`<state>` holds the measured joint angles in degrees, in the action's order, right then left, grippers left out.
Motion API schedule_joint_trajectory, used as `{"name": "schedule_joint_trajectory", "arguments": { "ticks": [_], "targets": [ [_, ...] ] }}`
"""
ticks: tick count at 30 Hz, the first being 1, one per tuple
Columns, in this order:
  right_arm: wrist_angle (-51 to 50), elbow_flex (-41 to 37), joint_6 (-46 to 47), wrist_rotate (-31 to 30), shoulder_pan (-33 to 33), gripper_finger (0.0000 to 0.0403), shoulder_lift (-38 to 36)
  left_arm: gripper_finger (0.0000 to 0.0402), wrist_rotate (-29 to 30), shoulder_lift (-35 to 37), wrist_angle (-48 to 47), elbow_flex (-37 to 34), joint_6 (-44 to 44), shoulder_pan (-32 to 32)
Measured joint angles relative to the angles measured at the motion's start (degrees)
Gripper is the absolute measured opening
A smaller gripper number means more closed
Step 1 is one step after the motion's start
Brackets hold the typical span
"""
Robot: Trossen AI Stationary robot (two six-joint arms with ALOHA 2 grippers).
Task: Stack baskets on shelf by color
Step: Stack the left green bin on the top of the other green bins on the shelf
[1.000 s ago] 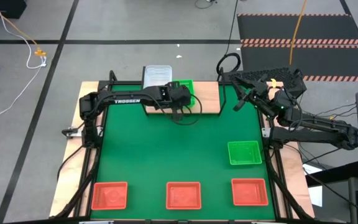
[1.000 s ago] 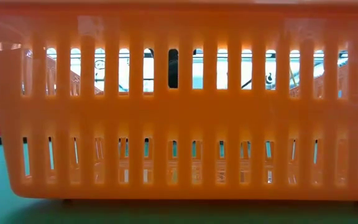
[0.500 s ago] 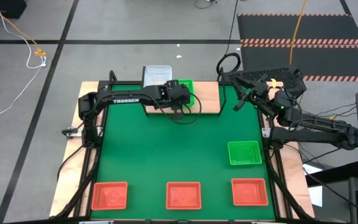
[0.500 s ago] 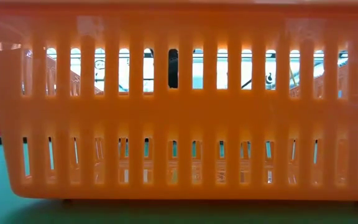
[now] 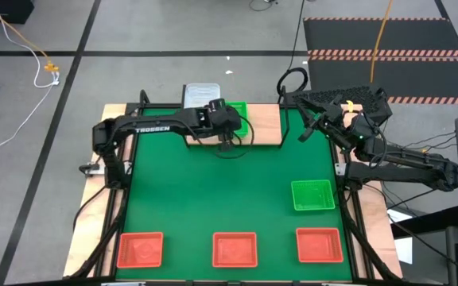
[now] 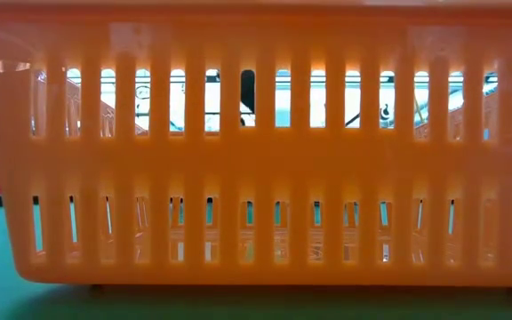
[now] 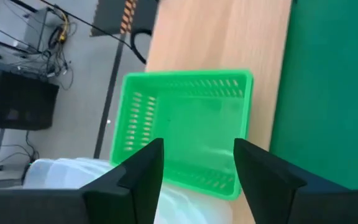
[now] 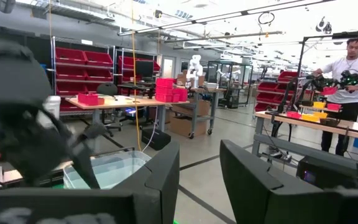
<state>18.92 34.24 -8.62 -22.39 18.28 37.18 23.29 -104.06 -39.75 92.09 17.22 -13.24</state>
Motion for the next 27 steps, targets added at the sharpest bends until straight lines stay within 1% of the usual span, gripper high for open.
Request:
{"name": "schedule_joint_trajectory", "arguments": {
  "ticks": [8,12,14,18,21,24,25,27],
  "targets": [
    [0.04,0.0,-2.36,0.0,0.0,0.0112,0.01,0.0198,0.33,6.89,-2.08,0.04,-10.92,2.42],
    [0.04,0.0,-4.27,0.0,0.01,0.0112,0.01,0.0198,0.37,8.43,-6.91,0.07,-15.74,4.39],
    [0.04,0.0,-4.96,0.0,0.02,0.0112,-0.01,0.0198,0.57,8.57,-10.82,0.04,-18.75,5.43],
    [0.04,0.0,-7.93,0.0,0.0,0.0112,0.01,0.0198,0.92,8.68,-15.3,-0.67,-25.18,7.86],
    [0.04,0.0,-10.11,0.0,0.0,0.0112,0.01,0.0198,1.68,8.66,-14.45,-3.43,-26.95,10.09],
    [0.05,0.0,-11.33,0.0,0.0,0.0112,0.01,0.0198,3.98,8.66,-12.4,-6.68,-28.51,12.06],
    [0.07,0.02,-11.78,0.0,0.0,0.0112,0.01,0.0198,4.51,8.68,-9.5,-8.44,-28.87,12.46],
    [0.36,0.0,-12.25,0.0,0.0,0.0112,0.03,0.0198,4.75,8.67,0.19,-12.97,-28.52,13.22]
  ]
}}
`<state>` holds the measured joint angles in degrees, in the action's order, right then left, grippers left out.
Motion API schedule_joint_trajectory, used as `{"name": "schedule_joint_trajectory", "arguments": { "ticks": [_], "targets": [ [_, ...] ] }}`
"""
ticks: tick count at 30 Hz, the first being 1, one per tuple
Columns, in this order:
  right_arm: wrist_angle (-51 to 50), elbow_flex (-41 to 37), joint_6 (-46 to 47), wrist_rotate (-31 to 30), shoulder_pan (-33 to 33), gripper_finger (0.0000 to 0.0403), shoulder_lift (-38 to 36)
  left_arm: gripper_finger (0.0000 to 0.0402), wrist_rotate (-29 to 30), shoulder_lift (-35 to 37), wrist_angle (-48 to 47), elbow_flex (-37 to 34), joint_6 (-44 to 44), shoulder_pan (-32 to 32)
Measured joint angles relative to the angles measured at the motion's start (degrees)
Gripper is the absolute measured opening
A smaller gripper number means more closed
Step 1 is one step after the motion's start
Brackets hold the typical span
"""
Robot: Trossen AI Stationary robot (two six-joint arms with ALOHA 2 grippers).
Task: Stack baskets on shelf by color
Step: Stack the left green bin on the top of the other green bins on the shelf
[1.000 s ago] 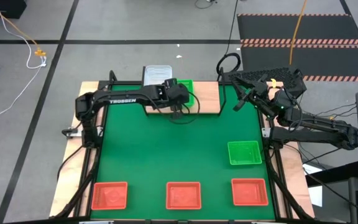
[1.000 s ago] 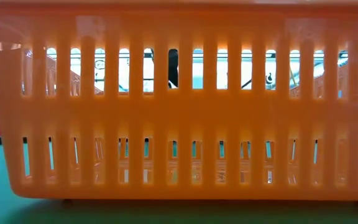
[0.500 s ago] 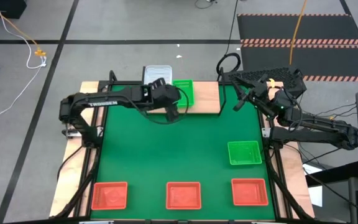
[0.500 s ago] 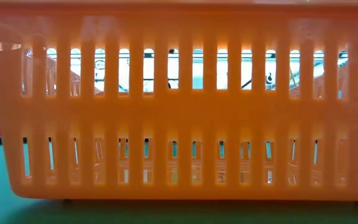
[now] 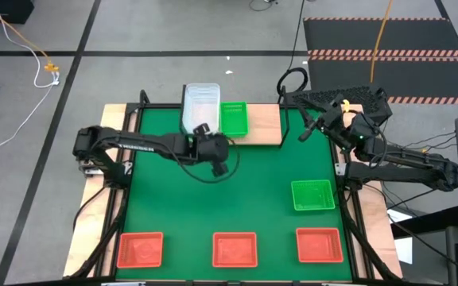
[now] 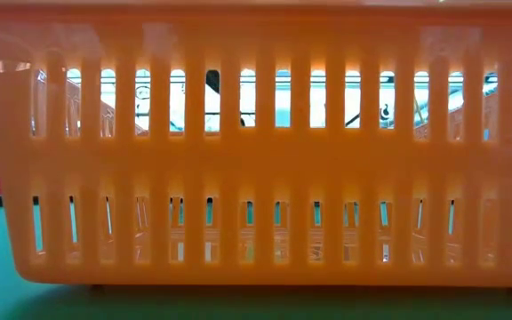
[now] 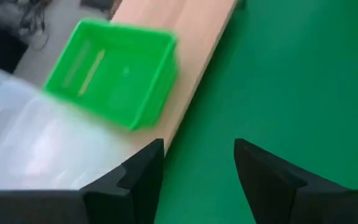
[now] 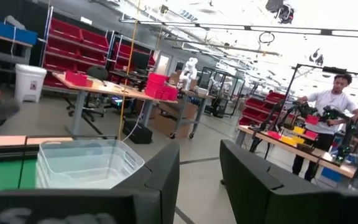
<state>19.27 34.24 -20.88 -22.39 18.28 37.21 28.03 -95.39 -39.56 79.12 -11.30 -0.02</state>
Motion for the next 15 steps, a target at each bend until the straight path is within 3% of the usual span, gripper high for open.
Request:
{"name": "schedule_joint_trajectory", "arguments": {
  "ticks": [4,8,15],
  "targets": [
    [1.87,0.02,0.43,0.02,0.01,0.0112,0.07,0.0198,-5.77,-0.03,20.36,-9.95,5.64,1.68],
    [1.92,0.02,1.32,0.02,0.02,0.0112,0.09,0.0198,-12.64,-0.09,34.35,-17.4,8.79,2.52],
    [3.11,0.02,3.75,0.11,0.02,0.0112,0.19,0.0198,-26.9,-4.11,72.72,-23.55,14.83,2.01]
  ]
}}
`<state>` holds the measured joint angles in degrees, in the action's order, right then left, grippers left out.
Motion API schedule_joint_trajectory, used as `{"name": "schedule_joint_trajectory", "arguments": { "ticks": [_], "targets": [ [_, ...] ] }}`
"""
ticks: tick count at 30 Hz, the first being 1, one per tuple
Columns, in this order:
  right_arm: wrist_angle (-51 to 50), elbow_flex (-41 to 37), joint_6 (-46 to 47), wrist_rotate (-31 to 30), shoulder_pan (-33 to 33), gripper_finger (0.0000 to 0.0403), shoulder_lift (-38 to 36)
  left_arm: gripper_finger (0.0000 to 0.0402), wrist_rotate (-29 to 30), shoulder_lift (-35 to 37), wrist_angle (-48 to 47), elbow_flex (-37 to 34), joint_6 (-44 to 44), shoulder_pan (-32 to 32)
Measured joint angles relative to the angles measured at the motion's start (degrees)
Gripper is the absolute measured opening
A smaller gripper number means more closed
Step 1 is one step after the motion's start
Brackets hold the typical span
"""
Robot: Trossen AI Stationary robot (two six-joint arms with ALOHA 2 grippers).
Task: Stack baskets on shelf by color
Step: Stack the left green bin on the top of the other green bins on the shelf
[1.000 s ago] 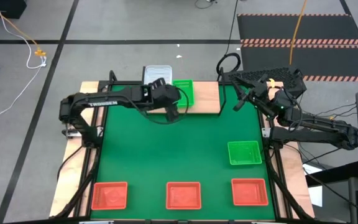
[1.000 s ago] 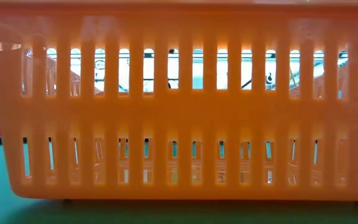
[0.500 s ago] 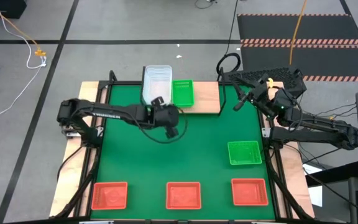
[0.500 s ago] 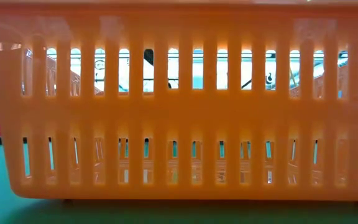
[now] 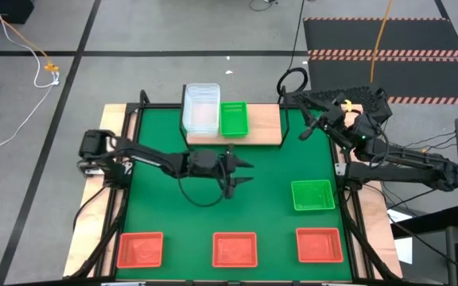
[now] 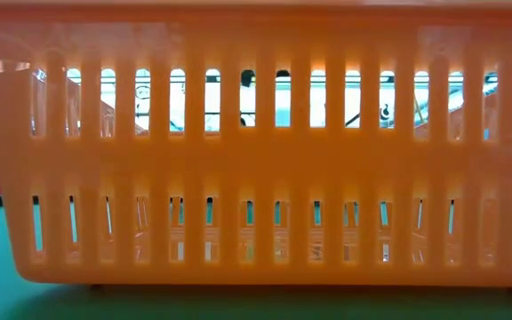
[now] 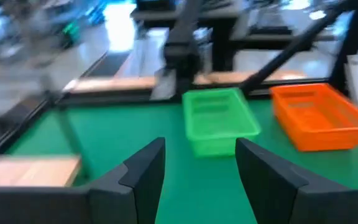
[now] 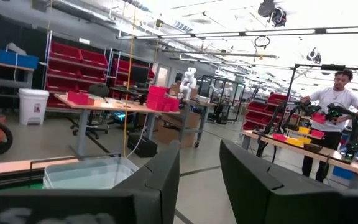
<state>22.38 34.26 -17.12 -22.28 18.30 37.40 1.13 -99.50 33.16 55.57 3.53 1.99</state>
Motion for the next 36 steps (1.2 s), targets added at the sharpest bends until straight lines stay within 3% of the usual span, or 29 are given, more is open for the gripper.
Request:
{"name": "schedule_joint_trajectory", "arguments": {
  "ticks": [3,8,12,19,22,26,30,36],
  "targets": [
    [0.12,0.0,-0.02,0.02,0.0,0.0112,0.12,0.0198,-6.97,-4.89,0.49,3.95,3.06,-1.56],
    [0.12,0.0,0.07,0.06,-0.02,0.0112,0.37,0.0198,-7.75,-13.88,-2.14,11.99,3.92,-2.57],
    [0.12,0.0,0.02,0.06,-0.02,0.0112,0.42,0.0198,-10.1,-21.06,-3.69,21.46,12.65,-2.57],
    [-0.2,0.0,0.0,0.08,-0.02,0.0112,0.44,0.0198,-12.08,-33.33,-18.89,43.65,24.93,-3.35],
    [-1.56,0.0,0.0,0.08,-0.02,0.0112,0.44,0.0197,-12.13,-36.8,-26.85,49.88,32.78,-3.26],
    [-3.11,0.0,0.23,0.09,-0.02,0.0112,0.44,0.0197,-12.13,-38.41,-31.94,52.86,42.77,-2.53],
    [-4.5,0.0,1.81,0.1,-0.02,0.0112,0.44,0.0197,-12.13,-38.24,-30.62,52.42,50.3,-1.65],
    [-6.03,0.0,5.3,0.1,-0.02,0.0112,0.44,0.0197,-12.8,-39.54,-28.52,52.34,52.57,-0.34]
  ]
}}
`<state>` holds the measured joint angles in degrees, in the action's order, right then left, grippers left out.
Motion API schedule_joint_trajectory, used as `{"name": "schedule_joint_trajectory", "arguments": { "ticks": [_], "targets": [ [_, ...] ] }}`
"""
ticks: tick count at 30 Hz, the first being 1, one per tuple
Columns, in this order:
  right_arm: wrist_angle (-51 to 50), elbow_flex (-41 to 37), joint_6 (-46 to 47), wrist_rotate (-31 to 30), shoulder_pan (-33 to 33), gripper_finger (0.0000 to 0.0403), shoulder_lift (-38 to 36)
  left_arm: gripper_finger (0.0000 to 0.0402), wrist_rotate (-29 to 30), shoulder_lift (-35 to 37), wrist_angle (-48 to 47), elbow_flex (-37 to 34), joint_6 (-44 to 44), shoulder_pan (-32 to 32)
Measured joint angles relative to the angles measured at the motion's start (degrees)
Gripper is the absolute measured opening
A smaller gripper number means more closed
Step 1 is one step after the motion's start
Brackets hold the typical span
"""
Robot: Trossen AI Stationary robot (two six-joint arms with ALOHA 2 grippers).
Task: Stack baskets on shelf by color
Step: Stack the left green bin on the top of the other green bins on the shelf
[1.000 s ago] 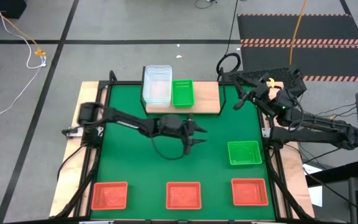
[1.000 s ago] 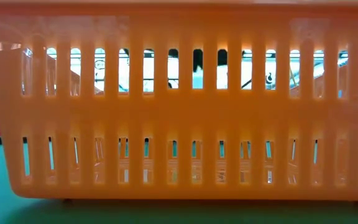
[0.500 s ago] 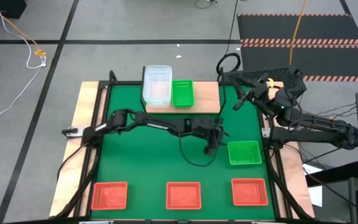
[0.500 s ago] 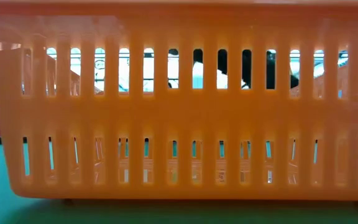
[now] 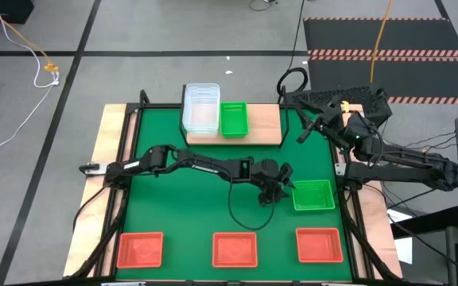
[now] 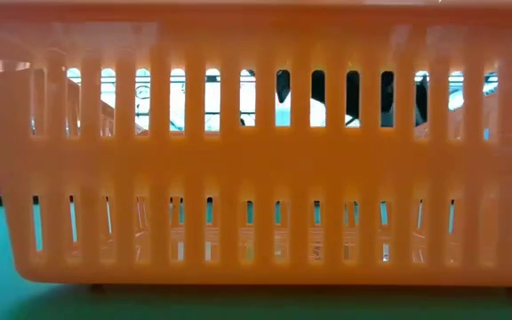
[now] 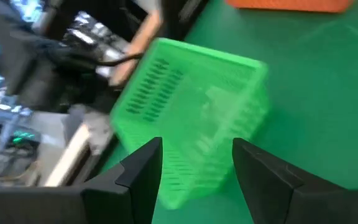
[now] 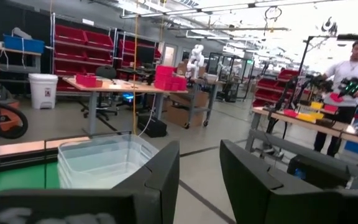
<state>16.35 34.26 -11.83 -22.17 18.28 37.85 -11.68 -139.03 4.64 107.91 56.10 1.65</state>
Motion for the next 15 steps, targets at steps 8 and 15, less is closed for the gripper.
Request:
{"name": "schedule_joint_trajectory", "arguments": {
  "ticks": [8,15],
  "targets": [
    [-2.25,0.0,2.81,0.04,-0.04,0.0112,0.0,0.0197,-0.29,-3.49,3.23,-0.02,4.81,0.23],
    [-2.81,0.0,2.82,0.04,-0.04,0.0112,0.0,0.0197,-0.44,-3.53,3.49,0.01,4.56,-0.78]
  ]
}}
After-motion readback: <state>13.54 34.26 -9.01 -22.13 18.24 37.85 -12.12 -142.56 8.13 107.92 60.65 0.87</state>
